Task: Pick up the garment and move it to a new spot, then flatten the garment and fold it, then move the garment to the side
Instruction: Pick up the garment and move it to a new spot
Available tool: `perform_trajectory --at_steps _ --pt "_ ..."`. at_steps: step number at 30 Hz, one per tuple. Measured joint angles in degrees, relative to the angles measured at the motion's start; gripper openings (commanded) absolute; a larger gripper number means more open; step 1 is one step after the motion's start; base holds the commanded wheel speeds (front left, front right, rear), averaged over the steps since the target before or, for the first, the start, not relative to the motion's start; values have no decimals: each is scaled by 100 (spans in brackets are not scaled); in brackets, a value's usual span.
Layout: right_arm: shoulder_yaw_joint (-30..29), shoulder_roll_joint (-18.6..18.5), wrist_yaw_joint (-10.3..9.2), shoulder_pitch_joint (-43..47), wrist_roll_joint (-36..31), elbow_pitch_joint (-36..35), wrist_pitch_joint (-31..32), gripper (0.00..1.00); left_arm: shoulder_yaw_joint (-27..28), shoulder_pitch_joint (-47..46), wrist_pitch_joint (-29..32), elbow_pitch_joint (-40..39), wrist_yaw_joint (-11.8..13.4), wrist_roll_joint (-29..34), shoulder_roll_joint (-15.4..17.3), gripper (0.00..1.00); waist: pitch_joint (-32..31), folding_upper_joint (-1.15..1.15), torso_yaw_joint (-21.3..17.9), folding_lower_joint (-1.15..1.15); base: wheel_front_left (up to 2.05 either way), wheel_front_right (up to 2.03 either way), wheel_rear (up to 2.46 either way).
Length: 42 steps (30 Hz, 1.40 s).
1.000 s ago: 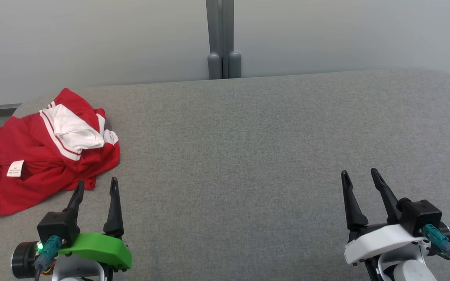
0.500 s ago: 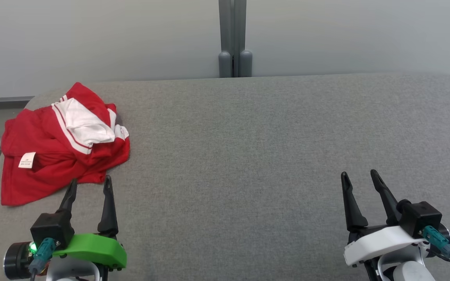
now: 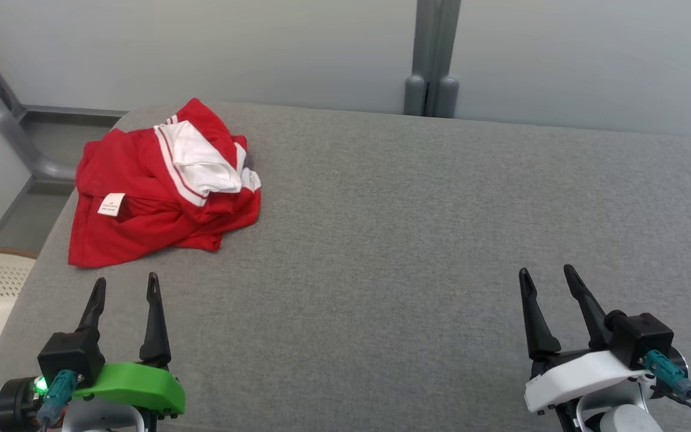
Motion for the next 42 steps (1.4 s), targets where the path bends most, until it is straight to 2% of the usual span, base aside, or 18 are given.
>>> perform_trajectory --at_steps 23,34,42 --pt "200 2 0 -87 37 145 -24 100 69 39 -148 98 101 -153 127 100 91 0 1603 0 0 0 0" --pt "216 1 0 -132 44 268 -55 100 40 82 -142 155 123 -264 112 100 79 0 1621 0 0 0 0" --pt "134 3 0 -219 -142 118 32 100 105 -505 -204 404 -18 -419 243 100 202 0 1337 0 0 0 0"
